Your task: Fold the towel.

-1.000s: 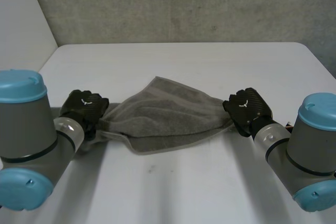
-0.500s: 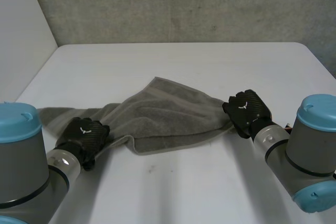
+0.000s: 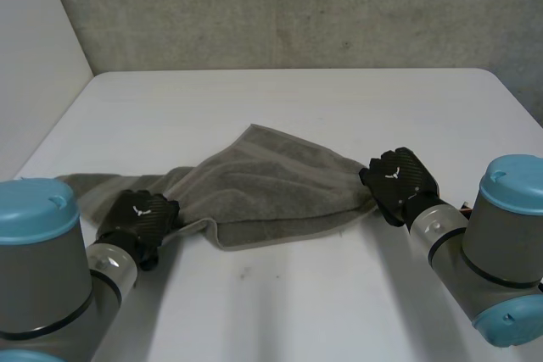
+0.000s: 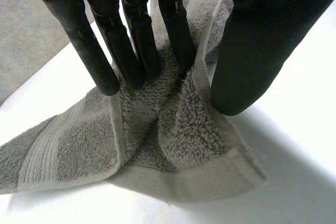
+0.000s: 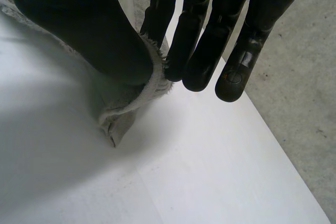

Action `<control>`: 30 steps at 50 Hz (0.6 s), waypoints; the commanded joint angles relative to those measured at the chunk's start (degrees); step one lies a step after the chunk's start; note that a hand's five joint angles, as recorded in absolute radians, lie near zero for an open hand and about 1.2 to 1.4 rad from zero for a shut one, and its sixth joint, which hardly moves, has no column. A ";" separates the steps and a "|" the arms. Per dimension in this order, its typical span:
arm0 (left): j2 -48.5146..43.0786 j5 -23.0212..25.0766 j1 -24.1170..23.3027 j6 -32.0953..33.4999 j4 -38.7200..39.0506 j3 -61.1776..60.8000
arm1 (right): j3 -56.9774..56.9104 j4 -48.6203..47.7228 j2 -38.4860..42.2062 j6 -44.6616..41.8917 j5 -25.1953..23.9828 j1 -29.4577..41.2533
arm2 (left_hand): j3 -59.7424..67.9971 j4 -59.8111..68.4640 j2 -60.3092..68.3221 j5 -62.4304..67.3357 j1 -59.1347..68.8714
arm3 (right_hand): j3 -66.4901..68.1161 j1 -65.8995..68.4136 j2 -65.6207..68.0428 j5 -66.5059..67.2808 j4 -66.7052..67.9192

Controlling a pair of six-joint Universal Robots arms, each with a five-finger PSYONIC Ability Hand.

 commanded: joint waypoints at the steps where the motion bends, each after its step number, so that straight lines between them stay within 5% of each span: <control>1: -4.64 0.12 1.34 0.30 4.11 0.93 | 0.06 0.00 0.06 0.00 0.00 0.00 | 5.32 5.31 5.32 5.30 5.36 | 12.04 24.65 12.87 12.99 11.59; 10: -11.06 -0.05 1.95 0.83 6.40 4.45 | -0.29 0.00 -0.12 0.00 0.26 -0.09 | 6.49 6.48 6.49 6.47 6.53 | 12.04 24.65 12.87 12.99 11.59; 12: -11.24 0.04 2.13 0.83 6.92 5.15 | -0.73 0.00 -0.38 0.09 0.53 -0.18 | 34.40 34.39 34.40 34.38 34.44 | 12.04 24.65 12.87 12.99 11.59; 18: -1.35 0.03 2.74 1.18 8.69 5.42 | -3.53 2.27 -2.04 0.09 1.05 -2.28 | 34.56 34.55 34.56 34.54 34.60 | 12.04 24.65 12.87 12.99 11.59; 30: 19.87 3.02 3.98 3.38 -4.94 13.94 | -21.26 35.47 -20.67 0.27 0.18 -7.02 | 34.56 34.55 34.56 34.54 34.60 | 12.04 24.65 12.87 12.99 11.59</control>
